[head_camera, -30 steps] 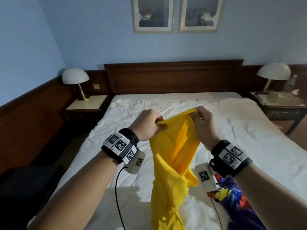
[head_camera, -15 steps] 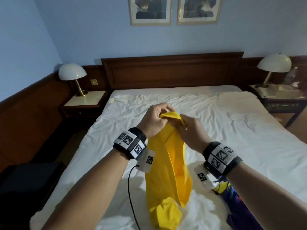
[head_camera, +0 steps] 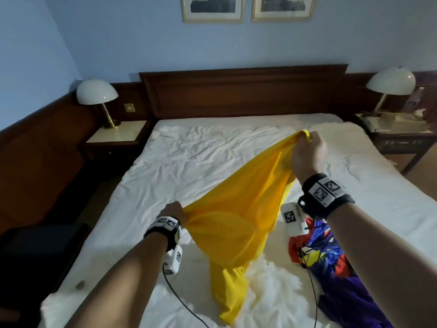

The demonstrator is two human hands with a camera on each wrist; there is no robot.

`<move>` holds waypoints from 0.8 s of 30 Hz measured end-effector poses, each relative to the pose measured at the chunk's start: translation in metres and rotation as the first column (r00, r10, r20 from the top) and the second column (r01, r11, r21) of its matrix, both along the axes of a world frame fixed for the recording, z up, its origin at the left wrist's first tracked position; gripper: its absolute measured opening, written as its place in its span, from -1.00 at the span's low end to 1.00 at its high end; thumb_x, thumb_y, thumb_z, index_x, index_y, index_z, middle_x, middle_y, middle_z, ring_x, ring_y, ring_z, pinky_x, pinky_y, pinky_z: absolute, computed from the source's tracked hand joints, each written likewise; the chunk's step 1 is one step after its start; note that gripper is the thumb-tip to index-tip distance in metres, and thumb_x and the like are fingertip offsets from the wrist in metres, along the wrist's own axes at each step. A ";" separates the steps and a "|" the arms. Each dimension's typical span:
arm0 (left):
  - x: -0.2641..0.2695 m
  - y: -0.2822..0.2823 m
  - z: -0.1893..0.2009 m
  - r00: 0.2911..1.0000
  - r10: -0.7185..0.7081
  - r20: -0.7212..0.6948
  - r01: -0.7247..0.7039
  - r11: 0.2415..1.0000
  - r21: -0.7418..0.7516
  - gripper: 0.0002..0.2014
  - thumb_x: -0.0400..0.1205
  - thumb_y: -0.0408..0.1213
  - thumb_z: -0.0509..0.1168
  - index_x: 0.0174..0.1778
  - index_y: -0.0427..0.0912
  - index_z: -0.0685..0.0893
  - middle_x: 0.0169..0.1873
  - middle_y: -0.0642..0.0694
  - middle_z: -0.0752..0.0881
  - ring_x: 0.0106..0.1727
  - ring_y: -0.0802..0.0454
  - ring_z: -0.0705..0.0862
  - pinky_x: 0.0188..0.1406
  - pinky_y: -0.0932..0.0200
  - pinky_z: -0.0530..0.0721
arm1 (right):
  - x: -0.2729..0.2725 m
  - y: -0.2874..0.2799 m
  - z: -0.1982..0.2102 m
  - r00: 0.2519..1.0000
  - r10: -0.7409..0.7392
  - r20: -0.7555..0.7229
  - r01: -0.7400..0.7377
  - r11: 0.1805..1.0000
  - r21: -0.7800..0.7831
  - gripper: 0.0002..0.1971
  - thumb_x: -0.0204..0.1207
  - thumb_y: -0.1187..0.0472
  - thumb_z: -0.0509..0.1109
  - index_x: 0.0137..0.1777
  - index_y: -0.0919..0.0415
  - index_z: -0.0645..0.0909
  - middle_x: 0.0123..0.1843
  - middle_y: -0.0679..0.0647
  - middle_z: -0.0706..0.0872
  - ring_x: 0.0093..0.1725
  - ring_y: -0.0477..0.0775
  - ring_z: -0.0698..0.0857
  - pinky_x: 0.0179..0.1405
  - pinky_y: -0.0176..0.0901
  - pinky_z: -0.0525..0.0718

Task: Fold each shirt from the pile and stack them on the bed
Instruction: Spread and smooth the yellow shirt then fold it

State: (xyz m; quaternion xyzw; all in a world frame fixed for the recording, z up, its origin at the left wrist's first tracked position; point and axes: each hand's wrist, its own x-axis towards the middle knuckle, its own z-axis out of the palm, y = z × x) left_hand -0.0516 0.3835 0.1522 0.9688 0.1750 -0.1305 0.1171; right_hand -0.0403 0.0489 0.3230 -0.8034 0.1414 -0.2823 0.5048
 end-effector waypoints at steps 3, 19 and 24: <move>0.012 0.037 -0.006 0.991 0.132 0.009 -0.130 0.987 -0.089 -0.66 0.56 -0.30 0.30 0.24 -0.31 0.69 0.20 -0.34 0.77 0.13 -0.34 0.80 0.10 -0.13 0.81 | 0.015 -0.025 -0.005 0.994 -0.094 -0.063 0.098 0.993 0.071 -0.79 0.79 0.19 0.12 0.13 0.33 0.51 -0.02 0.13 0.55 -0.05 0.15 0.53 -0.24 -0.17 0.35; 0.077 0.041 0.203 0.448 0.452 0.771 0.130 0.821 -0.557 -0.56 0.60 -0.59 0.07 0.15 -0.21 0.79 0.17 -0.12 0.75 0.15 0.02 0.66 0.05 0.31 0.53 | 0.039 -0.029 0.016 0.971 -0.239 0.024 0.228 0.949 0.217 -0.95 0.78 0.22 -0.04 0.13 0.18 0.21 -0.25 -0.03 0.35 -0.14 0.12 0.48 -0.09 -0.04 0.40; 0.062 0.041 0.166 0.588 0.481 0.651 0.014 0.798 -0.603 -0.53 0.61 -0.57 0.05 0.19 -0.19 0.80 0.28 -0.24 0.74 0.17 -0.22 0.74 -0.50 0.41 0.60 | 0.030 -0.033 -0.024 0.987 -0.150 -0.065 0.159 0.971 0.180 -0.87 0.70 0.13 0.06 0.09 0.17 0.35 -0.18 0.08 0.52 -0.23 0.10 0.58 -0.08 0.14 0.75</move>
